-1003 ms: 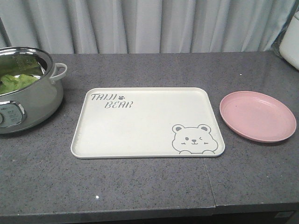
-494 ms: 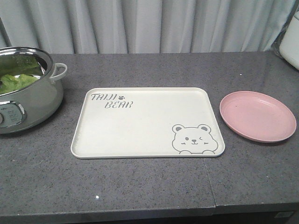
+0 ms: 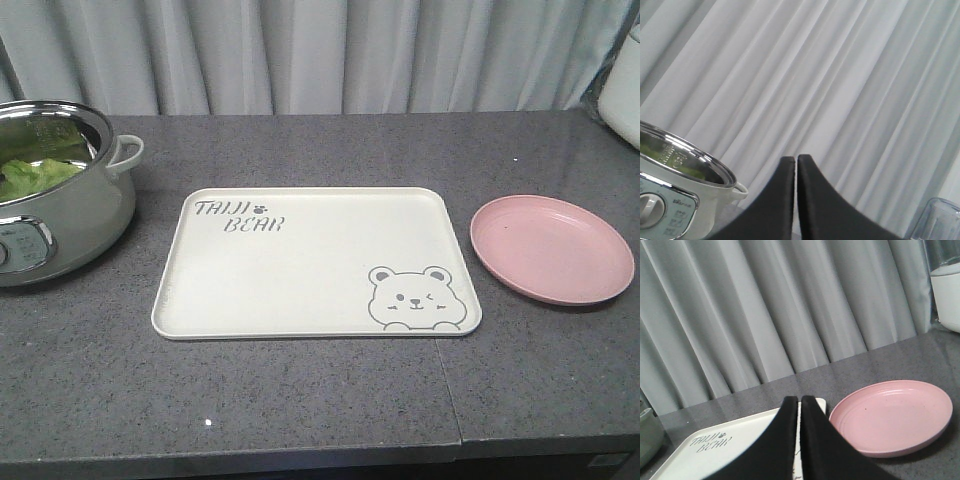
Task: Transfer vegetables to tray and serve
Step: 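Reach the left gripper over the green pot toward the lettuce leaf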
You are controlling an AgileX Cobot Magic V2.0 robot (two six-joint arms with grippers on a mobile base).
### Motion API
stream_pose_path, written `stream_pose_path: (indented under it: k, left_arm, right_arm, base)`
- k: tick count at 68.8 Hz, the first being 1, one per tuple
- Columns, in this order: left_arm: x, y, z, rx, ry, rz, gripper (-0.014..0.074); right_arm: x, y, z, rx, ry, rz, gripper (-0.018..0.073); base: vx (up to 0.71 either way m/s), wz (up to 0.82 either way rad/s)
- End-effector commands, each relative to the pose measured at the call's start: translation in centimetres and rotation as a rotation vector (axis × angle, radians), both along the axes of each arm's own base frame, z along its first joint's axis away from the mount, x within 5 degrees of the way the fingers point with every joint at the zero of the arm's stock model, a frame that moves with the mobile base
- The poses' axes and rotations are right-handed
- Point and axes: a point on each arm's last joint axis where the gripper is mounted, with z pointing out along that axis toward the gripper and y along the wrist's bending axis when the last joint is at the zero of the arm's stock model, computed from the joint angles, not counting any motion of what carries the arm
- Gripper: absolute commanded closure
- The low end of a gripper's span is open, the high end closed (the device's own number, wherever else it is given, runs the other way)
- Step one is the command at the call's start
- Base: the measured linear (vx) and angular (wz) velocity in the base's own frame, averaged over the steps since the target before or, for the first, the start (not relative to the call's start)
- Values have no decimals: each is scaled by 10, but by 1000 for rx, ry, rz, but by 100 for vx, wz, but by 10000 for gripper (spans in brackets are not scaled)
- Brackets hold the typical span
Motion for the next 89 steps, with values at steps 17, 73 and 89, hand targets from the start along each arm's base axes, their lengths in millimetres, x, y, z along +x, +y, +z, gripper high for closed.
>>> stream_pose_path:
  k: [17,73,89]
  left_arm:
    - [-13,1,43,-102,-61,-45,365]
    - [36,10,210,406,451,217,216]
    - [120,13,276,588,676,266,216]
  right_arm:
    - [22,0,69,-55,-103,-28,57]
    - [78,5,98,-232,80,-17,-14]
    - [78,5,98,-233,82,-17,-10]
  base:
    - [0,0]
    - [0,0]
    - [0,0]
